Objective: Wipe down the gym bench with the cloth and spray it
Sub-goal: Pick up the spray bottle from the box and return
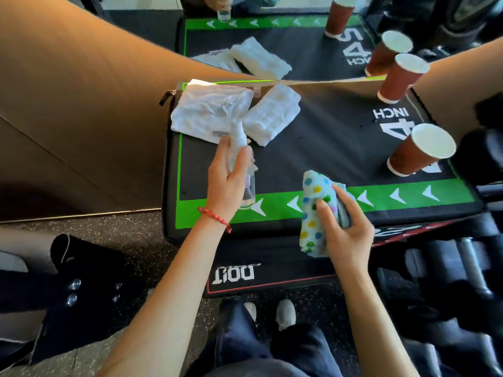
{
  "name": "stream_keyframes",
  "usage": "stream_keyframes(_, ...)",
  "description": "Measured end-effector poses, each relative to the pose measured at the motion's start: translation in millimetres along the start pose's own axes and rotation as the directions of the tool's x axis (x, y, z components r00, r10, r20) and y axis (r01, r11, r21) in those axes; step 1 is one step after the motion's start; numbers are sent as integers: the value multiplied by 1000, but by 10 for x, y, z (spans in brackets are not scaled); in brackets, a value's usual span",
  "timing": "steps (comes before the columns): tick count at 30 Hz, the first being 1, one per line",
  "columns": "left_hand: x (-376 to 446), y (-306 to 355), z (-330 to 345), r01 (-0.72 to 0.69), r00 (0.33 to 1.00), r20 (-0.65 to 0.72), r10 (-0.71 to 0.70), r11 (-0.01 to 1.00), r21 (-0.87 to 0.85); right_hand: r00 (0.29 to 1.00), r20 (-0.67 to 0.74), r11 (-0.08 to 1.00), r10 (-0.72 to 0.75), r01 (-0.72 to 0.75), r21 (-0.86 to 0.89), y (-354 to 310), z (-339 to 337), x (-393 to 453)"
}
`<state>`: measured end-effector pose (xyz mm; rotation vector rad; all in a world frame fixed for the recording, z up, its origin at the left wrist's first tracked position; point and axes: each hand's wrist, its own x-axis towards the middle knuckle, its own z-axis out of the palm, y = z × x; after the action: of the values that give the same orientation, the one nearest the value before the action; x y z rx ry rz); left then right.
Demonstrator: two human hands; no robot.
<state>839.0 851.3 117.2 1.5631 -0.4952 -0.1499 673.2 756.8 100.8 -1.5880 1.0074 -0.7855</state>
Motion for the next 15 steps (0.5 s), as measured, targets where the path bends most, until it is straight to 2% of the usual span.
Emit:
stream_keyframes(2, -61, 70, 121, 49, 995, 89, -41, 994, -96, 998, -57, 1000, 10, -9, 14, 4, -93, -58)
stream_keyframes(6, -282, 130, 428, 131, 970, 221, -98, 982, -136, 985, -162, 998, 59, -53, 41, 47, -350, -179)
stream_keyframes(9, -482, 128, 677, 117, 938, 341, -58, 981, -155, 960, -261, 995, 101, -96, 31, 128, -592, -294)
stream_keyframes(12, -695, 126, 931, 169, 876, 478, -66, 970, -176, 923, -365, 992, 121, -121, 22, 212, -860, -460)
stream_keyframes(15, -951, 129, 1177, 254, 783, 616, -86, 948, -190, 878, -460, 990, 136, -141, 23, 324, -1156, -669)
